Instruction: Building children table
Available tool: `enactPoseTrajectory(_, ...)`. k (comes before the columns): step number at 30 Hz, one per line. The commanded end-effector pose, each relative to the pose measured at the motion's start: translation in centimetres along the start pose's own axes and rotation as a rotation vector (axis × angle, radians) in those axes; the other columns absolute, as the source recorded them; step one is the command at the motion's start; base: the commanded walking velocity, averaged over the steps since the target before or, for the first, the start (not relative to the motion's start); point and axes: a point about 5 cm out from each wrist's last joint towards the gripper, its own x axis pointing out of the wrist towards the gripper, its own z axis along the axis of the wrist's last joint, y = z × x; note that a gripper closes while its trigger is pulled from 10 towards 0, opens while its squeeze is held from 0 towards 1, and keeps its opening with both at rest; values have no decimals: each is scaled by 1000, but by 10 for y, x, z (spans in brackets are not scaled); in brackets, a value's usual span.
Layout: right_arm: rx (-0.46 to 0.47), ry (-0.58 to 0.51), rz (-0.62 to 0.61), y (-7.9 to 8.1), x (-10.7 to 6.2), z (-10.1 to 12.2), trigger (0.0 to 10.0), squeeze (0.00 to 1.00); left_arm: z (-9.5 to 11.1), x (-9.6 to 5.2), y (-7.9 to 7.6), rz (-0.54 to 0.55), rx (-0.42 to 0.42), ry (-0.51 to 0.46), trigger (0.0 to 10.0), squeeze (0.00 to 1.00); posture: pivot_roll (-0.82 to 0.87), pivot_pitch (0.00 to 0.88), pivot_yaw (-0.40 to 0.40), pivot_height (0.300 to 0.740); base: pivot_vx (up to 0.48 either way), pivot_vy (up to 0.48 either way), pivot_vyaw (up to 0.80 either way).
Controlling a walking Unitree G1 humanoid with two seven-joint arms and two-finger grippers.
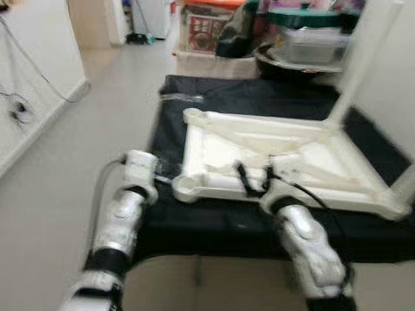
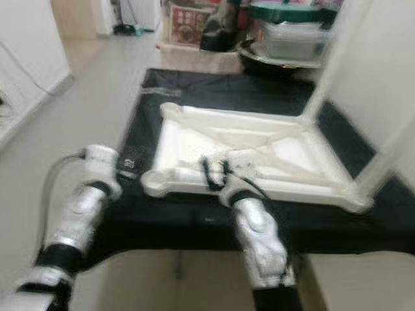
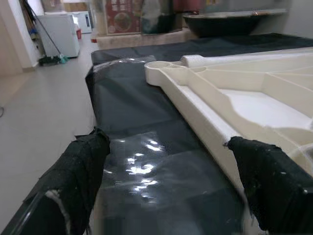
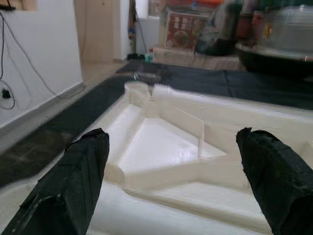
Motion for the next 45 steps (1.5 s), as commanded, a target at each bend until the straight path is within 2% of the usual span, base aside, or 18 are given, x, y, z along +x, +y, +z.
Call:
enactPoseTrajectory(1,-7,6,0,2,-1,1,10000,0,-1,-3,2,7,7,0,10000,0,153,0,-122,740,0,0,0)
enactPoseTrajectory(5,-38,-5,3,3,-6,3,10000,0,5,-8,0,10,32,-34,10000,0,150,0,-108,740,0,0,0)
enactPoseTrajectory(7,-54,-7,2,3,-9,3,10000,0,8,-14,3,46,56,-51,10000,0,144,0,-91,740,0,0,0)
enactPoseTrajectory(9,-81,-16,3,4,-13,3,10000,0,12,-31,8,142,38,-63,10000,0,154,0,-84,740,0,0,0)
enactPoseTrajectory(10,-83,-18,1,5,-14,3,10000,0,14,-42,8,168,62,-77,10000,0,166,0,-92,740,0,0,0)
enactPoseTrajectory(11,-83,-18,1,5,-14,3,10000,0,14,-42,8,168,62,-77,10000,0,166,0,-92,740,0,0,0)
enactPoseTrajectory(12,-85,-21,-2,7,-15,3,10000,0,15,-52,6,174,80,-87,10000,0,176,0,-98,740,0,0,0)
enactPoseTrajectory(13,-85,-21,-2,7,-15,3,10000,0,15,-52,6,174,80,-87,10000,0,176,0,-98,740,0,0,0)
enactPoseTrajectory(15,-92,-26,8,12,-13,3,10000,0,15,-64,1,168,117,-90,10000,0,190,0,-105,740,0,0,0)
enactPoseTrajectory(23,-125,-43,52,20,-7,6,10000,0,20,-73,0,158,120,-79,10000,0,206,0,-108,740,0,0,0)
enactPoseTrajectory(27,-159,-64,71,25,1,10,10000,0,20,-80,-5,134,81,-61,10000,0,224,0,-121,740,0,0,105)
enactPoseTrajectory(31,-152,-73,86,32,6,14,10000,0,23,-79,-7,135,68,-63,10000,0,221,0,-118,740,349,0,714)
enactPoseTrajectory(38,-126,-31,54,29,9,9,10000,0,22,-78,-8,134,63,-53,10000,0,219,0,-117,740,362,0,196)
enactPoseTrajectory(45,-167,-9,44,29,12,5,10000,0,23,-77,-9,136,56,-42,10000,0,217,0,-118,740,363,0,457)
